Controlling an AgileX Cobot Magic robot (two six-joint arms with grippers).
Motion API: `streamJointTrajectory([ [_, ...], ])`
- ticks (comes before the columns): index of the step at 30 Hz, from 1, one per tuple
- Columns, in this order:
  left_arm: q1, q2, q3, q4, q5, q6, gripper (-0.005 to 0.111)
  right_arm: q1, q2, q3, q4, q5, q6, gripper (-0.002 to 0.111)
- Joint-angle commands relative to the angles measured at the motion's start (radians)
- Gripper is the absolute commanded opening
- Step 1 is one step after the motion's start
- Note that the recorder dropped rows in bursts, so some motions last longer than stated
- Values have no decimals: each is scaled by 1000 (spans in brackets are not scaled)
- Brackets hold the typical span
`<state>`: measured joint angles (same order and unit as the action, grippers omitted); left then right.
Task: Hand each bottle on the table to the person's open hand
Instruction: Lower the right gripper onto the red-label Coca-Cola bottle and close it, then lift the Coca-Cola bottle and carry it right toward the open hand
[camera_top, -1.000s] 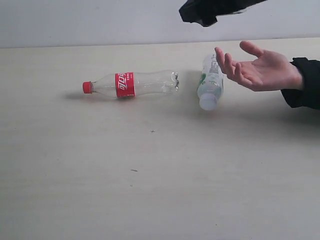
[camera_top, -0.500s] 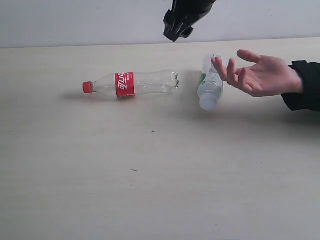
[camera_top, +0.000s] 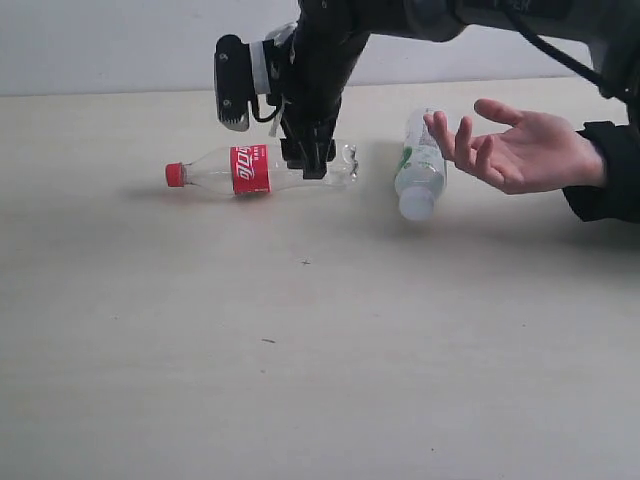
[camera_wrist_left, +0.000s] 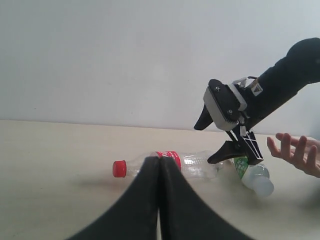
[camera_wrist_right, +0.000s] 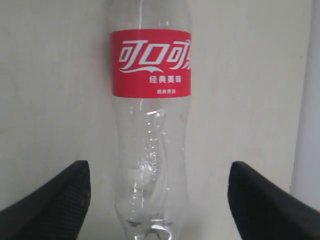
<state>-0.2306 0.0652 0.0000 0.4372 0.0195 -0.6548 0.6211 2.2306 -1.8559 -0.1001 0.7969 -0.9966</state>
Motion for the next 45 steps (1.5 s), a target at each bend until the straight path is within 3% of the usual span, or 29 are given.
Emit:
streamJointTrajectory([
  [1, 2, -8, 0, -7, 0, -5, 0, 9, 27, -10, -66, -2, -13, 73],
  [28, 2, -8, 0, -7, 0, -5, 0, 11, 158, -10, -128, -271, 31, 73],
  [45, 2, -8, 0, -7, 0, -5, 0, 11, 209, -10, -218, -283, 92, 69],
])
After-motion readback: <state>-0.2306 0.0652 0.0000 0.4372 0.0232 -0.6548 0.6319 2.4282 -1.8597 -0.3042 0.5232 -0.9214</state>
